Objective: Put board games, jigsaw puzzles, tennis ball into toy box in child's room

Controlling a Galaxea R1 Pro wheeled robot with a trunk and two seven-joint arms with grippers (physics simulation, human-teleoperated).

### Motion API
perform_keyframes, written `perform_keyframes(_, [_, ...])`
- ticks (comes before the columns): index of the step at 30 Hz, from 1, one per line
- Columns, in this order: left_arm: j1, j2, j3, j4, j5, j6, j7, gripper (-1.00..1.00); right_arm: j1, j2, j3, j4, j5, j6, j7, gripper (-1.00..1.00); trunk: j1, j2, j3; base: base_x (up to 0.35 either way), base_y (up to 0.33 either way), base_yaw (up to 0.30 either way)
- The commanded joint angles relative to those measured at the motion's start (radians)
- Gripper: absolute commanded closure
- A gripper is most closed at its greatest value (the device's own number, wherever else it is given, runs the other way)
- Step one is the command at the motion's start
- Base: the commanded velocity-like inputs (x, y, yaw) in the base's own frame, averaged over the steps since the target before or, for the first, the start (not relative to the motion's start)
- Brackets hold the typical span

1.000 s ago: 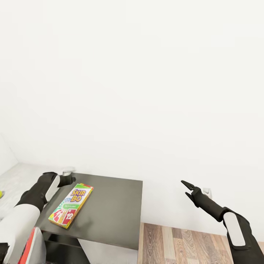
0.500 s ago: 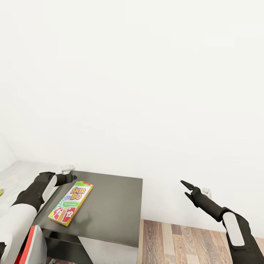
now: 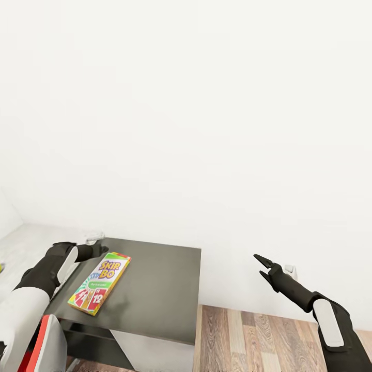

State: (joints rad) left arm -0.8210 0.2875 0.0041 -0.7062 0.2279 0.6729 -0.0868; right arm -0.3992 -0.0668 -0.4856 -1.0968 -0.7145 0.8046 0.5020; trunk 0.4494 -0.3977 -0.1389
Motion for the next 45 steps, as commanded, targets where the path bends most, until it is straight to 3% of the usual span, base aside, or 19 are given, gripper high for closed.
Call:
perform_keyframes(1, [-0.001, 0.006, 0.001, -0.001, 0.001, 0.005, -0.019, -1.0, -0.001, 0.001, -0.002, 0.0, 0.0, 0.007, 0.001, -1.0, 0.001, -0.002, -0.004, 0.0, 0.0, 0.0])
perform_keyframes(9, [-0.001, 0.016, 0.002, -0.001, 0.001, 0.005, -0.061, -1.0, -0.001, 0.001, -0.002, 0.0, 0.0, 0.007, 0.001, -1.0, 0.001, -0.002, -0.017, 0.0, 0.0, 0.0])
perform_keyframes(45, [-0.001, 0.018, 0.002, -0.002, -0.001, 0.005, -0.064, -1.0, -0.001, 0.001, -0.002, 0.0, 0.0, 0.007, 0.004, -1.0, 0.001, -0.002, -0.076, 0.0, 0.0, 0.0])
